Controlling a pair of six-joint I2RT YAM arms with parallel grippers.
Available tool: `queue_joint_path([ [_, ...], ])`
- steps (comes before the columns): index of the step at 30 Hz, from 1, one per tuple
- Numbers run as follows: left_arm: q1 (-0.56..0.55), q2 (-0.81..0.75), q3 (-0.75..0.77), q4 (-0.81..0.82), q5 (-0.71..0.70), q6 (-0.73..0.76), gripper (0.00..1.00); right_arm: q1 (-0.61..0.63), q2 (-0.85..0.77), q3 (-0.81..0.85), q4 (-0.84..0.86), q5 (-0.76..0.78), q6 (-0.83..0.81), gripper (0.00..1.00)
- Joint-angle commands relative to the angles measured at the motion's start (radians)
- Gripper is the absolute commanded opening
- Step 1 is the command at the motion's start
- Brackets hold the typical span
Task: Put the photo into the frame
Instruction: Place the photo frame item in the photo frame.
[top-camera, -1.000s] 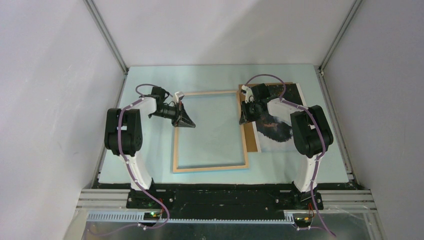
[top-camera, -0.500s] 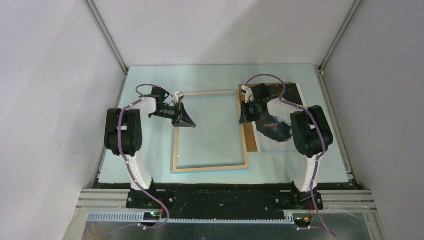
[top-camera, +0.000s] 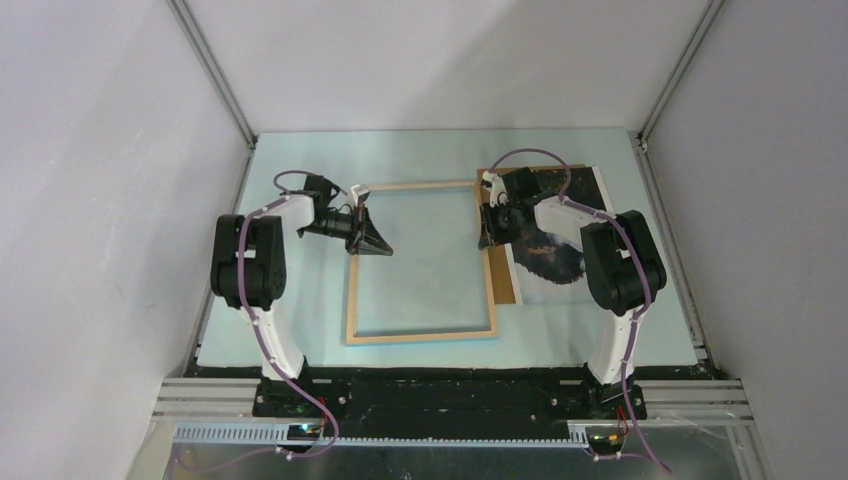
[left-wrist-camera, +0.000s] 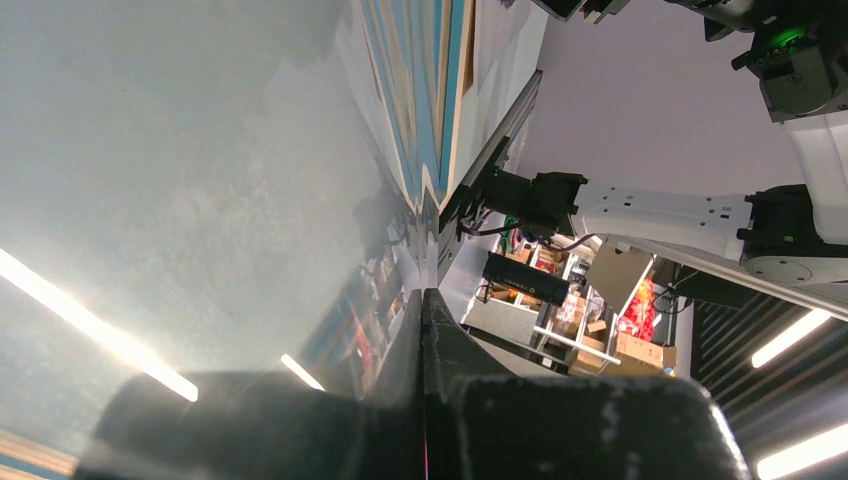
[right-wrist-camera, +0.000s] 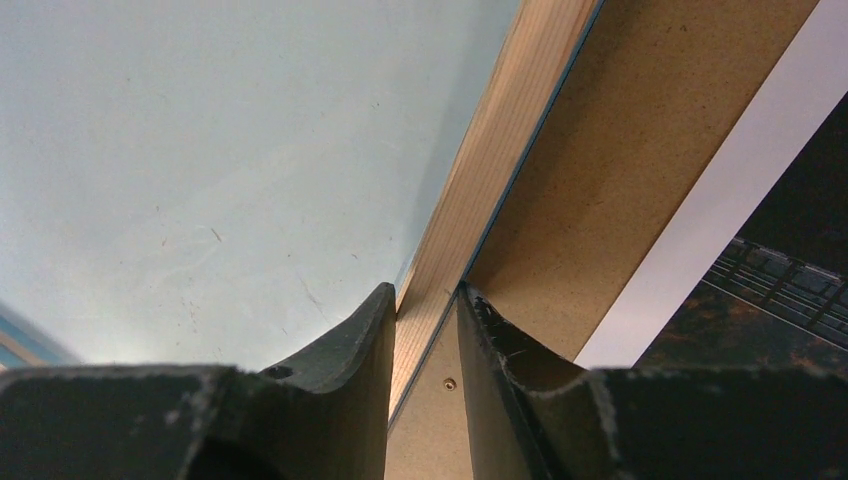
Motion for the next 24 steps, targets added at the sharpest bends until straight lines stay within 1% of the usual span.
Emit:
queue_joint_path([
  [1,-0.035,0.017,0.008,-0.025,0.085,0.028,0.00,0.012,-0.012,0.016,-0.013,-0.011,-0.010,0.33],
  [14,-0.050,0.035,-0.015,-0.026,0.056,0.074,0.00,-0.003,-0.007,0.016,-0.015,-0.038,0.001,0.33],
  [20,-0.050,0.025,-0.015,-0.026,0.051,0.083,0.00,-0.008,-0.007,0.016,-0.014,-0.045,0.003,0.28],
  [24,-0.052,0.021,-0.016,-0.024,0.070,0.092,0.00,-0.009,-0.006,0.017,-0.013,-0.052,0.004,0.25],
])
